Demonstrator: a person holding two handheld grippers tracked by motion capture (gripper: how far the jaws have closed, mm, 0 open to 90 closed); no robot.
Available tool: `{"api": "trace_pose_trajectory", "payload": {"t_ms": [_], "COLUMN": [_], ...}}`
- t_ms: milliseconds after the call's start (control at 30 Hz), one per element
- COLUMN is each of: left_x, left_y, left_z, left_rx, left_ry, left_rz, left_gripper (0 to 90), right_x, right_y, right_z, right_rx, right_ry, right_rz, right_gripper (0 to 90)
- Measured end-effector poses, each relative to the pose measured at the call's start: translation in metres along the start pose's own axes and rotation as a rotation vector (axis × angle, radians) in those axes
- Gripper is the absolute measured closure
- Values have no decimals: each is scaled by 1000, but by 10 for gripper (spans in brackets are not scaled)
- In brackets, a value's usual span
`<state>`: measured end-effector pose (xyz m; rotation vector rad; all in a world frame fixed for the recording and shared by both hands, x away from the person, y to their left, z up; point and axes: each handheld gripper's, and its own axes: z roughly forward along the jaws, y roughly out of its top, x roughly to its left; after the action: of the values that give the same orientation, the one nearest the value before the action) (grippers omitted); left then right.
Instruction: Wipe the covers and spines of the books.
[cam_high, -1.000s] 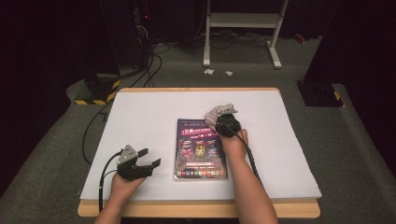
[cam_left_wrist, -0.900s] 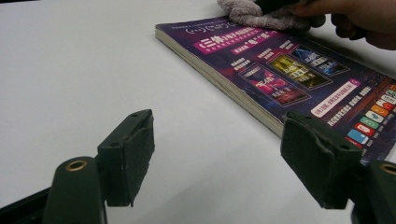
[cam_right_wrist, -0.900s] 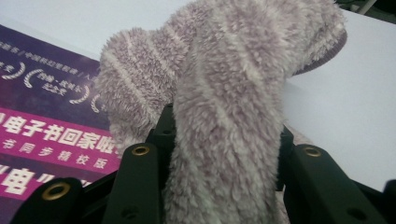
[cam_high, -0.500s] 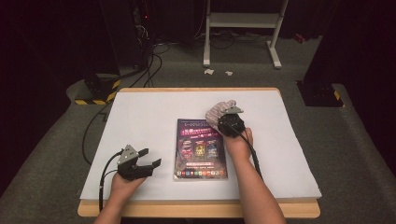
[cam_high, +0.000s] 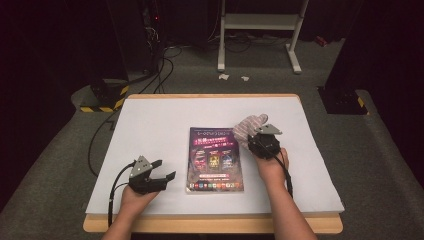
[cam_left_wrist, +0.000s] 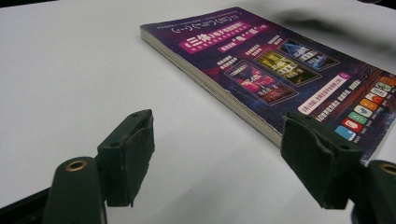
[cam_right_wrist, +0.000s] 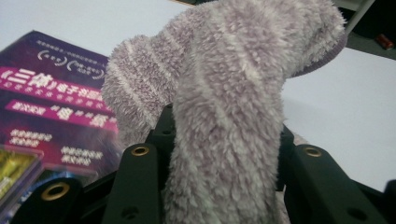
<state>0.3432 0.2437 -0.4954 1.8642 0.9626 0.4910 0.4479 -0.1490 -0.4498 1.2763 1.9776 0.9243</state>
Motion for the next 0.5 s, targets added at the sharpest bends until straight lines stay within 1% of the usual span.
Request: {"api": "trace_pose_trajectory", "payload": {"t_ms": [233, 300, 400, 500], "left_x": [-2, -2, -3, -4], "left_y": [1, 1, 1, 1], "left_z": [1, 1, 1, 0], "left_rx": [2, 2, 0, 1], "left_ry": [0, 0, -5, -8], "left_rz": [10, 9, 4, 6], "left_gripper": [262, 262, 262, 262], "right_x": [-15, -19, -23, -27], "right_y": [-19, -25, -33, -48], "right_z": [-21, -27, -35, -46], "right_rx": [-10, -7, -5, -4], "right_ry": [-18, -23, -37, -52], "right_rz": [8, 16, 17, 32], "right_gripper": [595, 592, 591, 589]}}
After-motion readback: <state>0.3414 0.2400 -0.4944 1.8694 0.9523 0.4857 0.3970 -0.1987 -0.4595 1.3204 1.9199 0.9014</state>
